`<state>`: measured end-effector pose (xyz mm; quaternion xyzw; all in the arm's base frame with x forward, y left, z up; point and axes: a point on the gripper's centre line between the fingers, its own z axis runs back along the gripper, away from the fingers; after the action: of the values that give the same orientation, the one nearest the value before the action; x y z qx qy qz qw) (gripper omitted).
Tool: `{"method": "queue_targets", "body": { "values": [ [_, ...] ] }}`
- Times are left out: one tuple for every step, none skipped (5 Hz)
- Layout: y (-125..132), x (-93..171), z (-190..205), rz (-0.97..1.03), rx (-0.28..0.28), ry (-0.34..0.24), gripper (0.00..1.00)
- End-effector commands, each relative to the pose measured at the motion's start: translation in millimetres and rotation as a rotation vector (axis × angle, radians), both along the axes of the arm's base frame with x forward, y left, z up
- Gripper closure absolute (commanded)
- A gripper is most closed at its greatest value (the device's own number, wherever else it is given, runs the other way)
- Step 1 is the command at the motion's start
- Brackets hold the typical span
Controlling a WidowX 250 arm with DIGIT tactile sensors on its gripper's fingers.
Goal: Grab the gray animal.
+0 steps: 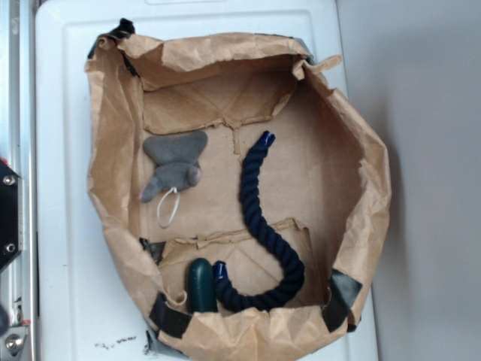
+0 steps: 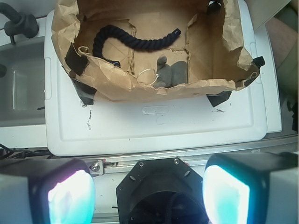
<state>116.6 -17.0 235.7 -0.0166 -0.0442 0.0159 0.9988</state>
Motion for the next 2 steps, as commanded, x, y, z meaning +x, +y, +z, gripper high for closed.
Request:
{"method": "queue_targets", "body": {
  "values": [
    [0.0, 0.0, 0.0, 0.000, 0.000, 0.000, 0.00],
    [-8.7, 17.8, 1.1, 0.011, 0.009, -0.015, 0.00]
  ]
}}
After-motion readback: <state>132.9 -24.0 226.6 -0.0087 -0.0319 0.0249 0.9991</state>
